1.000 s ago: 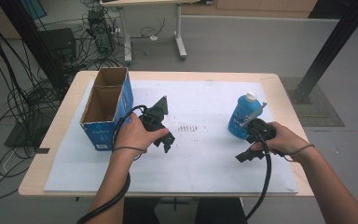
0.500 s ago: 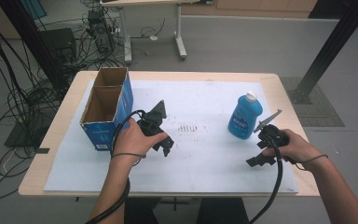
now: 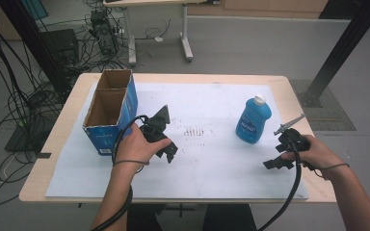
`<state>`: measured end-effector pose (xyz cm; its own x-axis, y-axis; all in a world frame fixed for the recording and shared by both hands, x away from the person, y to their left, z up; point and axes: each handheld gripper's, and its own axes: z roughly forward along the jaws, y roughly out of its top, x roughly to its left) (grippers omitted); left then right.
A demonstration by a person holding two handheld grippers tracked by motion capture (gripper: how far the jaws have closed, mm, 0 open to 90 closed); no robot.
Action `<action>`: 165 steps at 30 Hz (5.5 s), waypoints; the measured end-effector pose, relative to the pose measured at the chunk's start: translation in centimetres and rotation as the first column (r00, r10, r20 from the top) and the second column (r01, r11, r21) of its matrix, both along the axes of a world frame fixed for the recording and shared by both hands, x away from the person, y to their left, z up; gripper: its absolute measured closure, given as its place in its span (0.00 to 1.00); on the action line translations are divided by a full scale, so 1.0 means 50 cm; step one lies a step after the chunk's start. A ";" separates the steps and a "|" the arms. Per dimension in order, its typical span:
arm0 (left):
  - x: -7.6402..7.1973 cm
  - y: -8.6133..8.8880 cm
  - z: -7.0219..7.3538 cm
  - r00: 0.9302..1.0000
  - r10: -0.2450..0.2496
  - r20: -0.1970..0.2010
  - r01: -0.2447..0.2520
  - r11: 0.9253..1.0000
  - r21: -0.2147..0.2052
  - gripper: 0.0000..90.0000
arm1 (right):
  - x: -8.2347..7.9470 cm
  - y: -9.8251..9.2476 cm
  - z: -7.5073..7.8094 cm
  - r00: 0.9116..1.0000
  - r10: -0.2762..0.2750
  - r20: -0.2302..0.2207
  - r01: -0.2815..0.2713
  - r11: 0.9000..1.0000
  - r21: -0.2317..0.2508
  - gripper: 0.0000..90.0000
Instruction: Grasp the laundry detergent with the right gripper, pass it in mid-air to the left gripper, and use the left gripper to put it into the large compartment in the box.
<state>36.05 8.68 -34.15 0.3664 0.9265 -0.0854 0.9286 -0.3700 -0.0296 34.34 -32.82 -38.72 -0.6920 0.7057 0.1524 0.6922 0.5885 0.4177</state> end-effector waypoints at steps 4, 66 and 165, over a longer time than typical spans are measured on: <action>-0.001 0.002 -0.001 1.000 0.005 0.003 -0.005 1.000 -0.011 0.07 | 0.004 -0.015 -0.006 1.000 -0.015 0.013 0.015 1.000 0.007 0.06; -0.004 0.008 -0.015 1.000 0.019 -0.023 -0.020 0.998 -0.057 0.07 | 0.076 -0.055 -0.076 0.940 -0.083 0.330 0.004 0.972 0.236 0.03; -0.022 0.012 -0.028 0.998 0.008 -0.054 -0.011 0.999 -0.052 0.07 | 0.137 0.003 -0.134 0.886 -0.127 0.446 -0.123 0.863 0.489 0.01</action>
